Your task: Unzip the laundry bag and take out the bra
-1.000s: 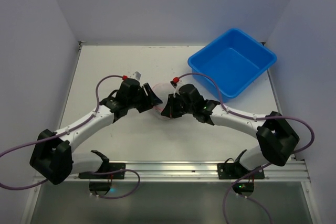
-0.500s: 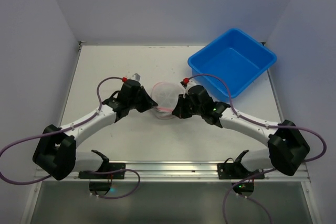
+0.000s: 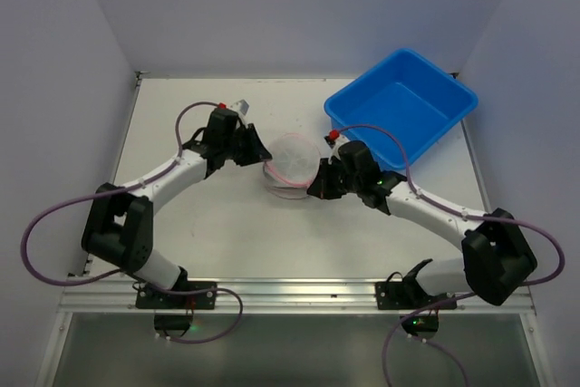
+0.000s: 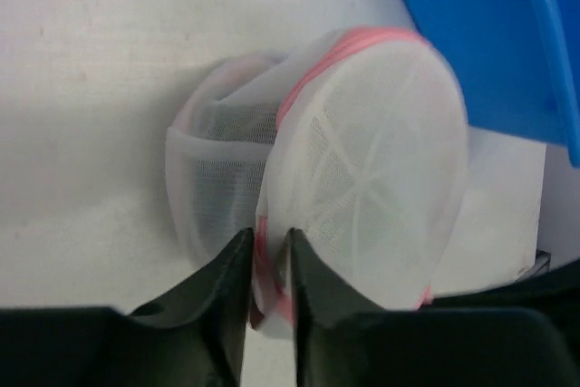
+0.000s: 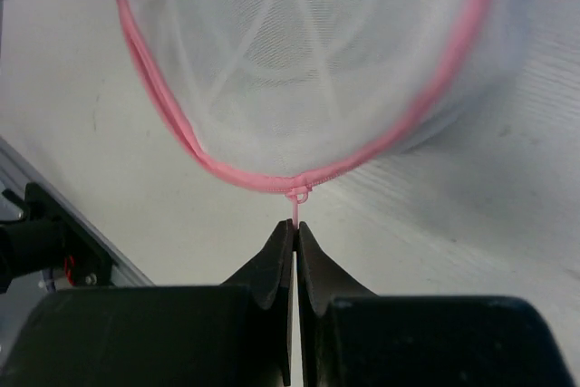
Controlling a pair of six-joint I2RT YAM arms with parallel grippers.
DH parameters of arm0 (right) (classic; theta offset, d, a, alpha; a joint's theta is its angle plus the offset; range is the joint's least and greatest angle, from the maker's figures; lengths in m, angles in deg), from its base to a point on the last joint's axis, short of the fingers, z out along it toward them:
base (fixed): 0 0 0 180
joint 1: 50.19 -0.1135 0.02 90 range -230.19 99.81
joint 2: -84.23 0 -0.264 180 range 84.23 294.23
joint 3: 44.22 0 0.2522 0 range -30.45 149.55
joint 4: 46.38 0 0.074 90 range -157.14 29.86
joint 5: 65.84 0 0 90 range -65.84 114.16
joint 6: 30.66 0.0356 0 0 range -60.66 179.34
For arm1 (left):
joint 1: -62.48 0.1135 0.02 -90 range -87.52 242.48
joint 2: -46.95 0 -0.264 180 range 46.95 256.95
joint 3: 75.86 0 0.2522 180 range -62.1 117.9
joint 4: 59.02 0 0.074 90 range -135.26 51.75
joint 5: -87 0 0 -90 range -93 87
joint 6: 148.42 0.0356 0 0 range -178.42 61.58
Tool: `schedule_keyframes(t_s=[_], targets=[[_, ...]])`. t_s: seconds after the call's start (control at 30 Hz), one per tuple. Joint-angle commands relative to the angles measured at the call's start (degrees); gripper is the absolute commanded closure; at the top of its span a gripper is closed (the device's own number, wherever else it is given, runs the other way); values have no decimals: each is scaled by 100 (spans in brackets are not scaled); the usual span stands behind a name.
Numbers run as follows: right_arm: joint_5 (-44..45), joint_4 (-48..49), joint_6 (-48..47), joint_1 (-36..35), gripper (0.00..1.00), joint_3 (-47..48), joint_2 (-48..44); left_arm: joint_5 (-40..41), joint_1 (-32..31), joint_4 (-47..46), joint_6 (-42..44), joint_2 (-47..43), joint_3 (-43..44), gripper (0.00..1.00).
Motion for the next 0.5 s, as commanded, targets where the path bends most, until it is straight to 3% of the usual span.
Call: schedule_keyframes(t_s=[0.0, 0.03, 0.1, 0.13, 0.17, 0.23, 0.33, 0.47], targets=[[-341, 267, 90, -595, 100, 579, 332, -263, 162, -9, 461, 593, 1154, 70], [-368, 320, 160, -702, 100, 780, 533, -342, 171, 157, 426, 821, 1539, 50], [-456, 557, 397, -878, 100, 948, 719, -308, 197, 324, 268, 885, 1727, 27], [-456, 602, 459, -913, 100, 1097, 807, -221, 224, 491, 189, 798, 1736, 10], [-395, 793, 530, -940, 100, 1151, 956, -142, 259, 562, 40, 710, 1623, 5], [-333, 865, 557, -967, 100, 1343, 1097, 165, 277, 711, -110, 317, 1377, 0], [-333, 927, 557, -984, 100, 1555, 1317, 447, 277, 704, -391, -300, 719, 0], [-324, 927, 495, -1037, 100, 1678, 1467, 203, 163, 265, -900, -775, -82, 4]])
